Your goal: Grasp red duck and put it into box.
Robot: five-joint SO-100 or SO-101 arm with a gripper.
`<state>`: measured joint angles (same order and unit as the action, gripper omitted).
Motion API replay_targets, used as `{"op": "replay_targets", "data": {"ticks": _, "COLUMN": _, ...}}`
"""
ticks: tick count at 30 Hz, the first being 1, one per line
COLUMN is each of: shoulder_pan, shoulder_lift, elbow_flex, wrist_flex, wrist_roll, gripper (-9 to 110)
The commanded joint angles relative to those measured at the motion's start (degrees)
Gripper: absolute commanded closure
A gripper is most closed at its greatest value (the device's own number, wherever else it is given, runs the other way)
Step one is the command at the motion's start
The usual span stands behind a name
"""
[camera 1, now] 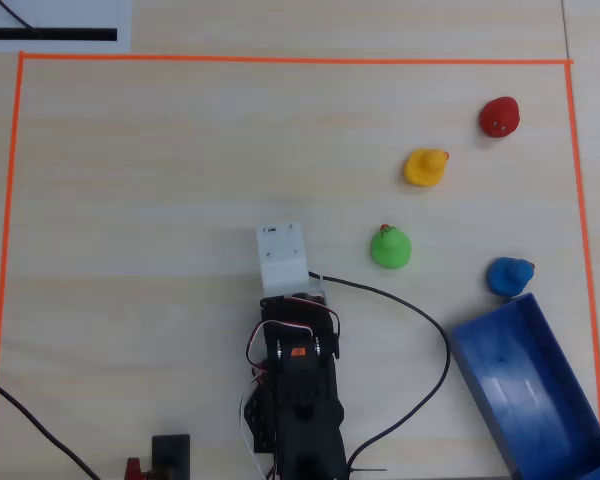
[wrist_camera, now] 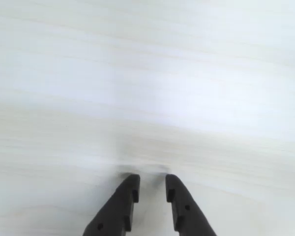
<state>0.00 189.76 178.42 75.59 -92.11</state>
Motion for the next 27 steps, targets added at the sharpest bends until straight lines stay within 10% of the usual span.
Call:
{"op": "replay_targets", "data": {"ticks": 1, "shoulder_pan": 0.18, "shoulder_lift": 0.00, "elbow_flex": -0.18, "wrist_flex": 1.58, "wrist_roll": 0.18, "gripper": 97}}
{"op": "replay_targets", "data": {"ticks": 27, "shoulder_pan": 0.26, "shoulder_lift": 0.00, "elbow_flex": -0.18, "wrist_flex": 1.58, "wrist_roll": 0.18, "gripper": 94}}
